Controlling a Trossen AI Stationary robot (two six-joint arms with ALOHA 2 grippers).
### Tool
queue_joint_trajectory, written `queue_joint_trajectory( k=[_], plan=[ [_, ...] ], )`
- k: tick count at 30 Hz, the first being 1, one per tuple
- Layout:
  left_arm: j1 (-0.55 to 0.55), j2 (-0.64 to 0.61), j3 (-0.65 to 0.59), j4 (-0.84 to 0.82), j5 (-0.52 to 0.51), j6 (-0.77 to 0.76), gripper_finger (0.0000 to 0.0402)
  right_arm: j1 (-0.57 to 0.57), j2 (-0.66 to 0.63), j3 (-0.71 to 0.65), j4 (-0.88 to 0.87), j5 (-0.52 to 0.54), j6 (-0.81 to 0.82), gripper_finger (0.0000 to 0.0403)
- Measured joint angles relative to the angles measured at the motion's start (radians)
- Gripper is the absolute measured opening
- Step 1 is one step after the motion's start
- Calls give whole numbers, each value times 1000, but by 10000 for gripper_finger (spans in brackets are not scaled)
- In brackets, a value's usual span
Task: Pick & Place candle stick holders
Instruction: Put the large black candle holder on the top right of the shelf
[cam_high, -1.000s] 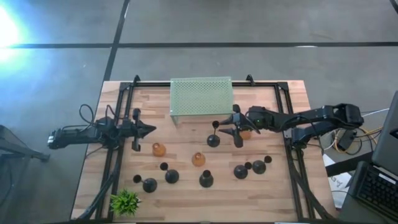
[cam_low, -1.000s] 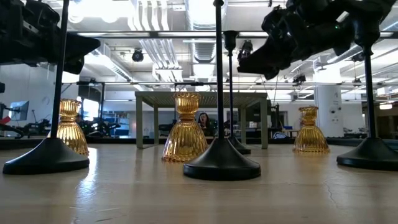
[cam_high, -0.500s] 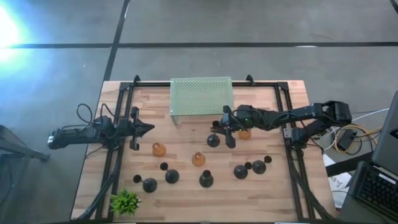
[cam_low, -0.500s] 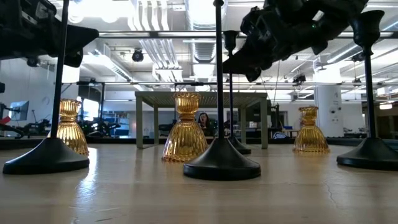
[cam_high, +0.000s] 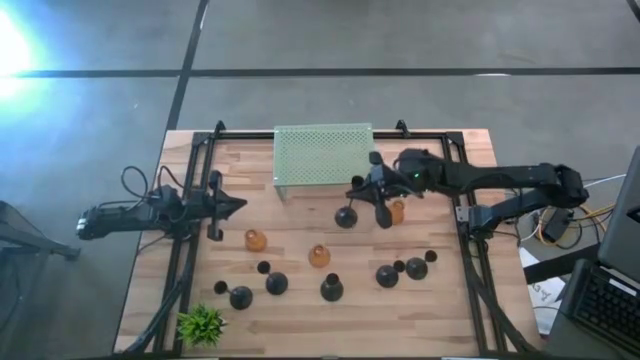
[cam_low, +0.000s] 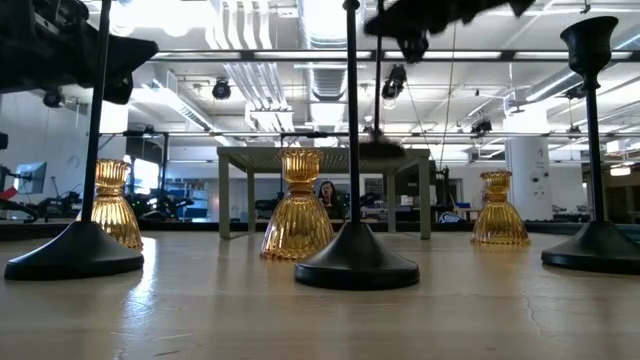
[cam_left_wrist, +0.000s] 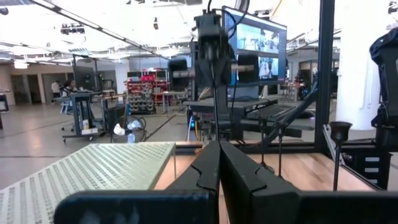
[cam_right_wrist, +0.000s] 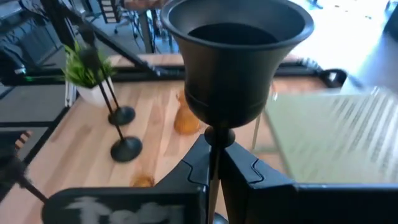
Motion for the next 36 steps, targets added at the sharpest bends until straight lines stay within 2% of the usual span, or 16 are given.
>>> queue_joint_trajectory(
  k=[5,12,19,26,36],
  plan=[
    [0,4,18,1,-18,32,14,-40,26,192,-131,10,-104,10],
    [0,5,20,0,-70,50,14,-215,137,416,-237,18,-131,10],
    [0,5,19,-1,-77,74,14,-438,276,549,-267,-155,-58,9],
    [0,5,19,0,-79,78,14,-593,365,598,-277,-212,-57,9],
    [0,6,13,-1,-120,77,14,-647,418,596,-259,-216,-99,9]
  ],
)
